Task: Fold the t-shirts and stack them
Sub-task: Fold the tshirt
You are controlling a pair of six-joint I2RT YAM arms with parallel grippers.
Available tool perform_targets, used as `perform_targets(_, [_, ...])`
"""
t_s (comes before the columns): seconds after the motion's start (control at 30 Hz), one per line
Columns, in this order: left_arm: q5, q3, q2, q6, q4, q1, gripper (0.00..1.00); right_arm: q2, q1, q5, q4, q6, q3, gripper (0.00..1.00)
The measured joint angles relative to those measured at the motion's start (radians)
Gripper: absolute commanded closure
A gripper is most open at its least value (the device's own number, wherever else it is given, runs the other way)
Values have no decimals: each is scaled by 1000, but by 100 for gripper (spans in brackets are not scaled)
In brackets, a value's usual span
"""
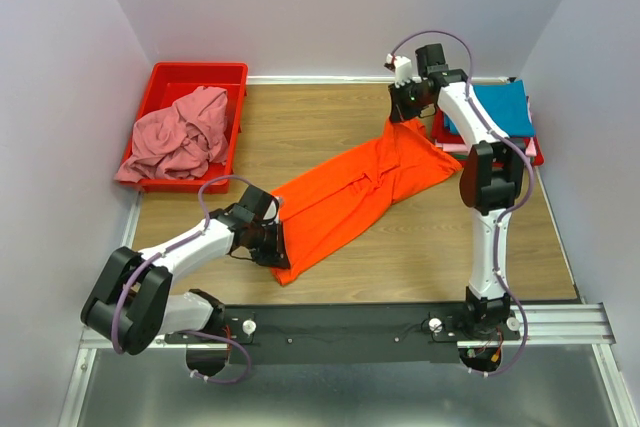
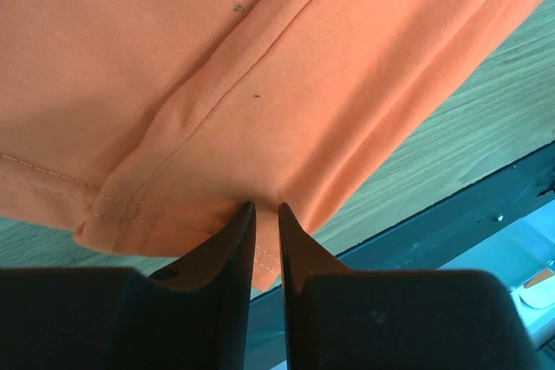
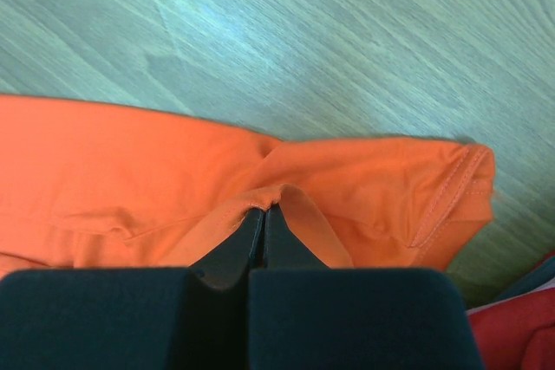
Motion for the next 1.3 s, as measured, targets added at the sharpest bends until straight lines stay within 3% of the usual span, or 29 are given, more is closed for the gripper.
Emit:
perform_targets(1.0, [-7, 110, -66, 86, -54, -2, 75, -1, 0, 55, 3, -12, -37, 100])
perform_targets(1.13, [-3, 132, -70, 110, -47, -29, 68, -43, 0, 76, 0, -20, -107, 100])
perform_targets(1.3, [-10, 202, -37, 132, -31, -130, 67, -140, 0, 87, 1, -30, -195, 100])
